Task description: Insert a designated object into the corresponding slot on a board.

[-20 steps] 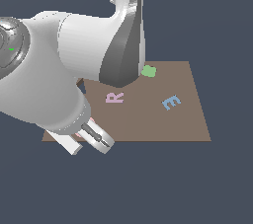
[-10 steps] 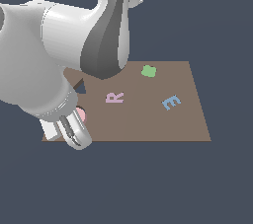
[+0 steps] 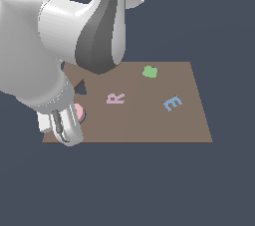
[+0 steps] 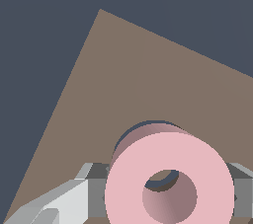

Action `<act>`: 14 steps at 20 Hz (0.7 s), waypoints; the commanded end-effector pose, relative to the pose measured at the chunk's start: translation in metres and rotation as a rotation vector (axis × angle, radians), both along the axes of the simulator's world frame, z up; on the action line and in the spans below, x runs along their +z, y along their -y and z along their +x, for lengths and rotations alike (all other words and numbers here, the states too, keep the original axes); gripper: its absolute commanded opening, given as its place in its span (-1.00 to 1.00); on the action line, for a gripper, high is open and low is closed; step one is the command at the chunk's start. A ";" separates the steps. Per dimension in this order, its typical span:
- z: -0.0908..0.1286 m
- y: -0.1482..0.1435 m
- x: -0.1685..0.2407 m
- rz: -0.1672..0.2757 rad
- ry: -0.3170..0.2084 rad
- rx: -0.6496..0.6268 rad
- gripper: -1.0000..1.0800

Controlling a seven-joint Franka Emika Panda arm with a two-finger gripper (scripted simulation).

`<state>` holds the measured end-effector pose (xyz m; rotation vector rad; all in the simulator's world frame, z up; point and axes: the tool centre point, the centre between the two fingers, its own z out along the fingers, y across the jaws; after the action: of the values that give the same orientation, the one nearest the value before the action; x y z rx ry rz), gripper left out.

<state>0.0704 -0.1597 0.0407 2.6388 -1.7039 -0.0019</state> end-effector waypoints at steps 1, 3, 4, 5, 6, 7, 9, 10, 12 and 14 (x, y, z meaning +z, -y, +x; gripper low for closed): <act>-0.002 0.001 0.000 0.000 0.000 -0.019 -1.00; -0.002 0.001 0.000 0.000 0.000 -0.023 -1.00; -0.002 0.001 0.000 0.000 0.000 -0.022 -1.00; -0.002 0.001 0.000 0.000 0.000 -0.020 -1.00; -0.002 0.000 0.000 0.000 0.000 -0.016 -1.00; -0.001 0.000 0.000 0.000 0.000 -0.012 -1.00; -0.001 0.000 0.000 0.000 0.000 -0.009 -1.00; -0.001 0.000 0.000 0.000 0.000 -0.011 -1.00; -0.001 0.000 -0.002 0.000 0.000 -0.011 -1.00; -0.001 0.000 -0.006 0.001 0.001 -0.010 -1.00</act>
<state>0.0696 -0.1596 0.0376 2.6307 -1.7181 -0.0008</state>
